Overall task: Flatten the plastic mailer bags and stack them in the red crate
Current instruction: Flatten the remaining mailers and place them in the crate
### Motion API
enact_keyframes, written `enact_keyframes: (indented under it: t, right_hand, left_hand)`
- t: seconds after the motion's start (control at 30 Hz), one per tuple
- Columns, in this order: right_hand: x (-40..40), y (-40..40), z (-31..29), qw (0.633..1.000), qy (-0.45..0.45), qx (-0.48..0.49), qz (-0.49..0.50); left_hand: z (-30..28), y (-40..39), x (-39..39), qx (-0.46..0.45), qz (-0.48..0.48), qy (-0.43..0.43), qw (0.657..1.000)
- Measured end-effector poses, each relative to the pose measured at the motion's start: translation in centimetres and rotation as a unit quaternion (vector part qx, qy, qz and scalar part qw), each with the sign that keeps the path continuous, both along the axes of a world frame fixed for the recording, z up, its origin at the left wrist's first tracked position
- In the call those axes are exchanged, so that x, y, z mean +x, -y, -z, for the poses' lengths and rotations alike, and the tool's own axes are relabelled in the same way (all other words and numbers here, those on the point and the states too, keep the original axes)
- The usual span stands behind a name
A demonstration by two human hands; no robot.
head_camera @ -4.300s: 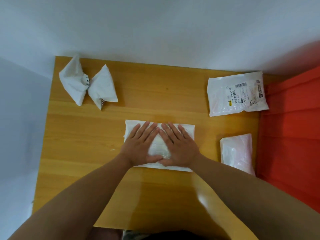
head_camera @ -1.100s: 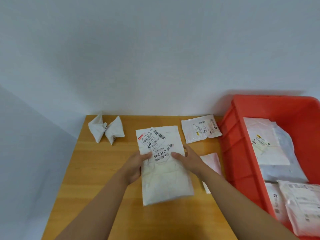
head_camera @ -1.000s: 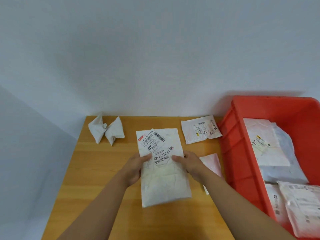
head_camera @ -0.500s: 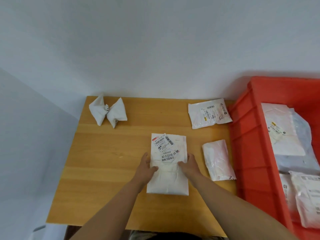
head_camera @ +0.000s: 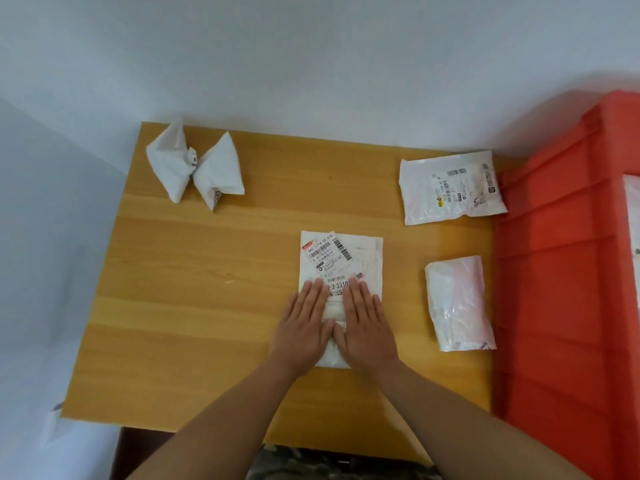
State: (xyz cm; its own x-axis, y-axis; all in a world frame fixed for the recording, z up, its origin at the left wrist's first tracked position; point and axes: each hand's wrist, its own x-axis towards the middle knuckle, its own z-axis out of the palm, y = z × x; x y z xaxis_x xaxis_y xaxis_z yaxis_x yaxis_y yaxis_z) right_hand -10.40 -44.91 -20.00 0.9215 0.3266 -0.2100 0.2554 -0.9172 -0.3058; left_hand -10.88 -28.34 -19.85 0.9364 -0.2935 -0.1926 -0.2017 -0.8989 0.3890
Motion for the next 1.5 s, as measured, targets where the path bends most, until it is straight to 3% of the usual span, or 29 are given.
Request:
enact_keyframes:
  t: [0.2, 0.57, 0.77, 0.9, 1.1, 1.5]
  right_hand:
    - [-0.4, -0.1, 1.3, 0.999, 0.035, -0.008, 0.011]
    - [-0.4, -0.3, 0.6, 1.000, 0.013, -0.021, 0.013]
    - [2.3, -0.2, -1.4, 0.995, 0.053, 0.057, 0.059]
    - [6.9, -0.5, -1.3, 0.992, 0.038, 0.059, 0.107]
    - [9.7, -0.2, 0.4, 0.998, -0.006, 0.023, 0.057]
    - [9.5, -0.4, 1.0, 0.998, -0.023, -0.022, 0.059]
  left_hand:
    - [1.1, 0.4, -0.1, 0.015, -0.018, -0.006, 1.000]
    - [0.7, 0.7, -0.1, 0.039, -0.023, 0.001, 0.999]
    - [-1.4, 1.5, 3.3, -0.039, -0.099, 0.047, 0.993]
    - [-1.2, 1.9, 7.7, -0.066, -0.093, 0.052, 0.992]
    - [0.9, 1.2, 10.5, 0.001, -0.030, -0.009, 1.000]
    - [0.9, 1.5, 10.6, 0.056, -0.022, -0.032, 0.998]
